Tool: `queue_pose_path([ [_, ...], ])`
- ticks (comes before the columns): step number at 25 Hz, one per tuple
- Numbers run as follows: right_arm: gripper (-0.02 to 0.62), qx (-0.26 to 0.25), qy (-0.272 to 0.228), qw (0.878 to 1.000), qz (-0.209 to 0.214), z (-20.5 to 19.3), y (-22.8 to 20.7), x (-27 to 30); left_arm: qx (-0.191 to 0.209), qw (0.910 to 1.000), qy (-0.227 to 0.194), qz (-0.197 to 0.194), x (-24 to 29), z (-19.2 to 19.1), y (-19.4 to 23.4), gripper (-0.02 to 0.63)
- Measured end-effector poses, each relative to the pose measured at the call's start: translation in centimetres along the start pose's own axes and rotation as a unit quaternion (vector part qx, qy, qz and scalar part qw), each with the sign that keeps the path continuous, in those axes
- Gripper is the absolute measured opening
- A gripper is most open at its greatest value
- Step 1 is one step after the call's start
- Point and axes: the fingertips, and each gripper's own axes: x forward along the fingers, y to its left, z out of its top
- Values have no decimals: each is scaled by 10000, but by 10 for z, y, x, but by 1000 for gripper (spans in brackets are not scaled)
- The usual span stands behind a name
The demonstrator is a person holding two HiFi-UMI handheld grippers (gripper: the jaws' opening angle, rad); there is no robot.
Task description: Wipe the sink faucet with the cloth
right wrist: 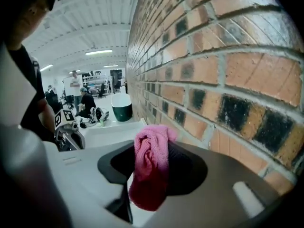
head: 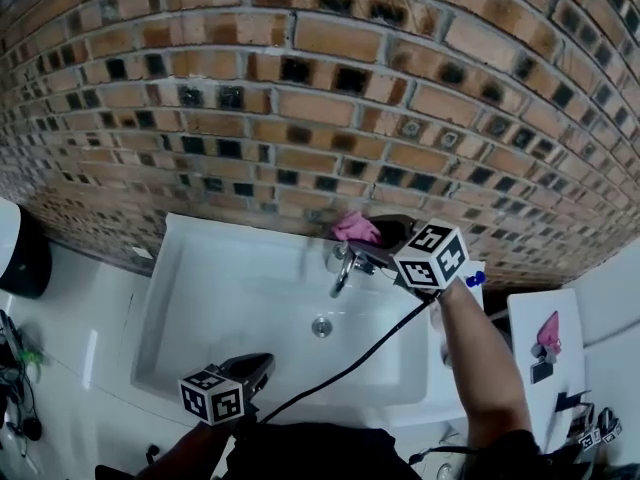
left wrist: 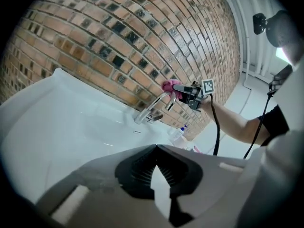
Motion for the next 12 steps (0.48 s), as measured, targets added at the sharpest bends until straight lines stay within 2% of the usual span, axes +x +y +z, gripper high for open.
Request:
queue_pose_path([
  [6,170,-653,231,9946,-777,2,21,1,130,9999,3,-79,-23,-1,15,6],
  [9,170,-1151,349,9841,-1310,5,32,3,244,9996,23,-164,-31,2,19,6],
  [12,170,-1511,379,9685,-1943,4,42,3,318,9992,73,-247,-40,0,24,6],
])
